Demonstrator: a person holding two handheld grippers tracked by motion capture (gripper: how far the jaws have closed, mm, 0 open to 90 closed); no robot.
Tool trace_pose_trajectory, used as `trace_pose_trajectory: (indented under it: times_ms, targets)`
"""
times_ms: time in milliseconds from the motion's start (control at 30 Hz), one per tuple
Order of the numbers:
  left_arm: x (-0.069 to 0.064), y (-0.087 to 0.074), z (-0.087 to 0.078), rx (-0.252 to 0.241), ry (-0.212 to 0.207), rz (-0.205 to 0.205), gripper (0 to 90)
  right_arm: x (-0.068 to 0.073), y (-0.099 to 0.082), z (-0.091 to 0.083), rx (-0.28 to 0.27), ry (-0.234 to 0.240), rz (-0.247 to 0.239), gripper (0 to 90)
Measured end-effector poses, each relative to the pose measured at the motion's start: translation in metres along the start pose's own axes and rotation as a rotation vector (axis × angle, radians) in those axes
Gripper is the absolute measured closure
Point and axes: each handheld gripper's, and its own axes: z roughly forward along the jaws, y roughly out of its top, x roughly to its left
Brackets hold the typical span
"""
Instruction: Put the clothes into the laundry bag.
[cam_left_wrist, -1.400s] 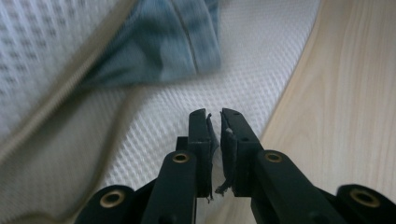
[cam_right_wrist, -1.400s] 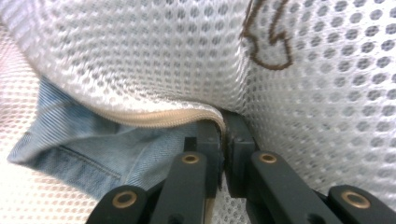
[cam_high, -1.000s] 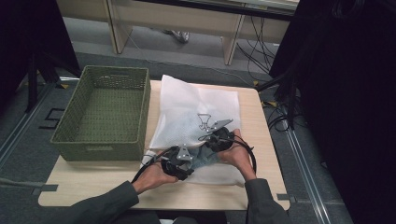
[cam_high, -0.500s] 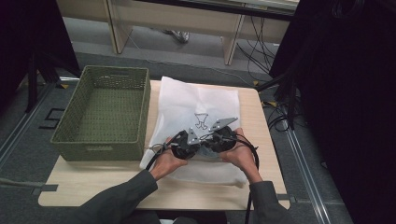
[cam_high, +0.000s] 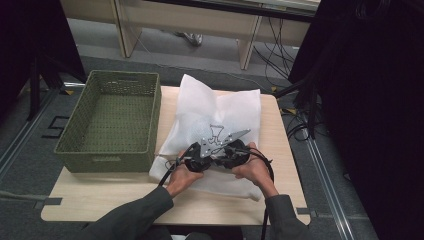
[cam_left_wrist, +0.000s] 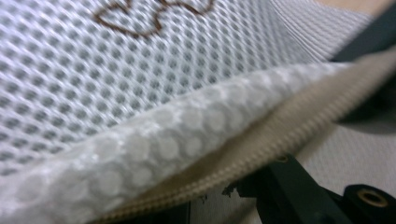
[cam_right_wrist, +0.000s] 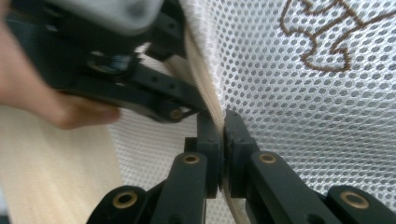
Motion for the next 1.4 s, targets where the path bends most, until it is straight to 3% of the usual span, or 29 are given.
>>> trace_pose_trajectory:
  times_ms: [67,167,200,233,300,333,367,400,433,467,500,533,567,600,700,833,867,900,967,1067,1133,1233,1267,1367,1400]
  targets:
    - [-0.003,0.002,0.003,-0.072,0.035,-0.053,78.1,0.002,0.001,-0.004,-0.013,-0.001,0.002,87.5]
    - [-0.002,0.001,0.007,-0.055,0.010,-0.078,77.9,0.000,-0.001,0.002,-0.009,0.006,0.002,87.5]
    - [0.001,0.000,0.004,-0.007,-0.001,-0.033,77.7,-0.002,-0.003,0.005,0.001,0.009,0.008,87.4]
    - [-0.002,-0.002,0.006,-0.039,-0.002,-0.077,76.8,-0.003,-0.005,0.009,0.006,0.016,0.018,87.5]
    - [-0.003,-0.006,0.003,-0.024,-0.016,-0.068,74.2,-0.003,-0.008,0.015,0.022,0.023,0.045,87.4]
    - [-0.003,-0.008,0.001,-0.015,-0.027,-0.066,72.1,-0.006,-0.008,0.017,0.023,0.020,0.027,87.4]
    - [0.002,-0.009,-0.007,0.032,-0.017,0.015,70.5,-0.005,-0.009,0.019,0.023,0.021,0.034,87.4]
    - [0.004,-0.009,-0.011,0.028,-0.010,0.047,70.4,-0.007,-0.010,0.022,0.024,0.026,0.023,87.3]
    - [0.004,-0.011,-0.013,0.041,-0.023,0.042,70.2,-0.006,-0.011,0.023,0.030,0.027,0.048,87.3]
    - [0.002,-0.013,-0.014,0.041,-0.037,0.007,69.8,-0.005,-0.012,0.027,0.043,0.024,0.069,87.3]
    - [0.004,-0.015,-0.016,0.052,-0.026,0.016,69.0,-0.006,-0.012,0.030,0.045,0.017,0.060,87.3]
    - [0.001,-0.019,-0.016,0.024,-0.030,-0.051,67.8,-0.005,-0.013,0.034,0.063,0.017,0.076,87.3]
    - [0.003,-0.022,-0.019,0.050,-0.028,-0.047,66.7,-0.005,-0.015,0.040,0.067,0.013,0.071,87.3]
    - [0.008,-0.023,-0.025,0.108,-0.041,-0.002,65.9,-0.004,-0.015,0.043,0.089,0.008,0.084,87.2]
    - [0.012,-0.026,-0.040,0.136,-0.064,-0.006,63.7,-0.006,-0.015,0.049,0.098,-0.009,0.055,87.3]
    - [0.022,-0.035,-0.059,0.165,-0.093,0.005,67.5,-0.004,-0.015,0.050,0.107,-0.062,0.037,87.2]
    - [0.025,-0.038,-0.062,0.179,-0.109,0.025,68.2,-0.004,-0.014,0.050,0.108,-0.067,0.020,87.2]
    - [0.024,-0.042,-0.064,0.179,-0.113,-0.003,69.2,-0.004,-0.014,0.050,0.108,-0.072,0.009,87.2]
    - [0.024,-0.046,-0.067,0.194,-0.140,-0.006,71.6,-0.004,-0.013,0.050,0.112,-0.073,-0.001,87.1]
    - [0.020,-0.047,-0.071,0.215,-0.177,0.023,76.3,-0.003,-0.013,0.050,0.115,-0.081,-0.010,87.1]
    - [0.017,-0.048,-0.071,0.255,-0.190,0.067,80.6,-0.004,-0.013,0.051,0.117,-0.094,-0.024,87.1]
    - [0.015,-0.052,-0.071,0.252,-0.192,0.106,87.0,-0.003,-0.014,0.053,0.120,-0.122,-0.035,87.1]
    - [0.014,-0.051,-0.071,0.264,-0.196,0.101,87.8,-0.003,-0.014,0.054,0.124,-0.129,-0.032,87.2]
    - [0.011,-0.051,-0.073,0.259,-0.187,0.151,89.1,-0.006,-0.012,0.056,0.125,-0.159,-0.038,87.3]
    - [0.010,-0.052,-0.073,0.263,-0.189,0.131,89.1,-0.006,-0.012,0.056,0.125,-0.166,-0.033,87.4]
